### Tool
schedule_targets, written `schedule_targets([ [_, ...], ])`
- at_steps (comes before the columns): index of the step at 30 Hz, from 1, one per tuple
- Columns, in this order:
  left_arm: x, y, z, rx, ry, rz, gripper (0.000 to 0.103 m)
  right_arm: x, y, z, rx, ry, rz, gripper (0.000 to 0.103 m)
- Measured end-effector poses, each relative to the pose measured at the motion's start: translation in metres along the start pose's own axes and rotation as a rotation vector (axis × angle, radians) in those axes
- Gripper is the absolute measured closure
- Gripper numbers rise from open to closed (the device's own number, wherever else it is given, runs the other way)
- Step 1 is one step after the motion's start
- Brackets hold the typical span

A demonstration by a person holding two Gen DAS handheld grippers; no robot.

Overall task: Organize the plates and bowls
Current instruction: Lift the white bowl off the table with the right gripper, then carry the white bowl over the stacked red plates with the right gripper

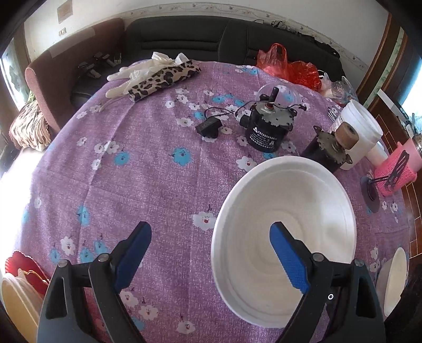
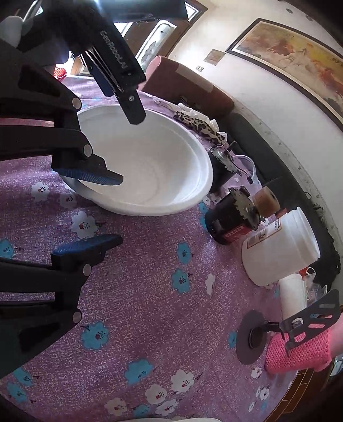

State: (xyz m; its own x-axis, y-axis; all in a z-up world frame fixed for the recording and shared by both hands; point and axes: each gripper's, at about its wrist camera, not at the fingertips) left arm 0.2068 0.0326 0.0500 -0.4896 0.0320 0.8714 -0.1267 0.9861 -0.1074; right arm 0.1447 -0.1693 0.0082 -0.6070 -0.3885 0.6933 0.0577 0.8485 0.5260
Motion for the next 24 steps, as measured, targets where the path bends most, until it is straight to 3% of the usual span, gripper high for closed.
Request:
schedule_targets([
  [2,-0.009,-0.005,0.0,-0.017,0.023,-0.002,0.027,-0.002,0.0,0.001,0.006,0.004,0.003,0.061],
  [4,-0.017,-0.009,0.0,-0.035,0.06,0.011,0.068,-0.004,-0.001,0.001,0.004,0.007,-0.002,0.061],
  [6,-0.022,-0.012,0.001,-0.037,0.094,0.048,0.085,-0.006,-0.002,0.002,0.0,0.012,-0.013,0.066],
  [9,-0.012,-0.016,0.004,-0.057,0.065,0.052,0.09,-0.008,0.001,0.001,0.0,0.013,-0.032,0.079],
  [24,0.047,0.01,0.035,-0.059,-0.037,0.012,0.093,0.007,0.031,0.012,0.084,-0.01,-0.075,0.081],
])
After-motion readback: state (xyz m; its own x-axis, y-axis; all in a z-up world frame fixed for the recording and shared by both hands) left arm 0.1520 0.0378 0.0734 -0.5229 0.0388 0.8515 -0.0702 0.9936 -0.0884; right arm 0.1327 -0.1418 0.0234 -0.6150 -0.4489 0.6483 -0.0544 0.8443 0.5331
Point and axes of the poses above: each gripper's, at about its wrist camera, not at the fingertips, and x roughly against the way its jaws point, y to its left, z to its underside, and after that the axes turned 2 degrees about x, right-handed
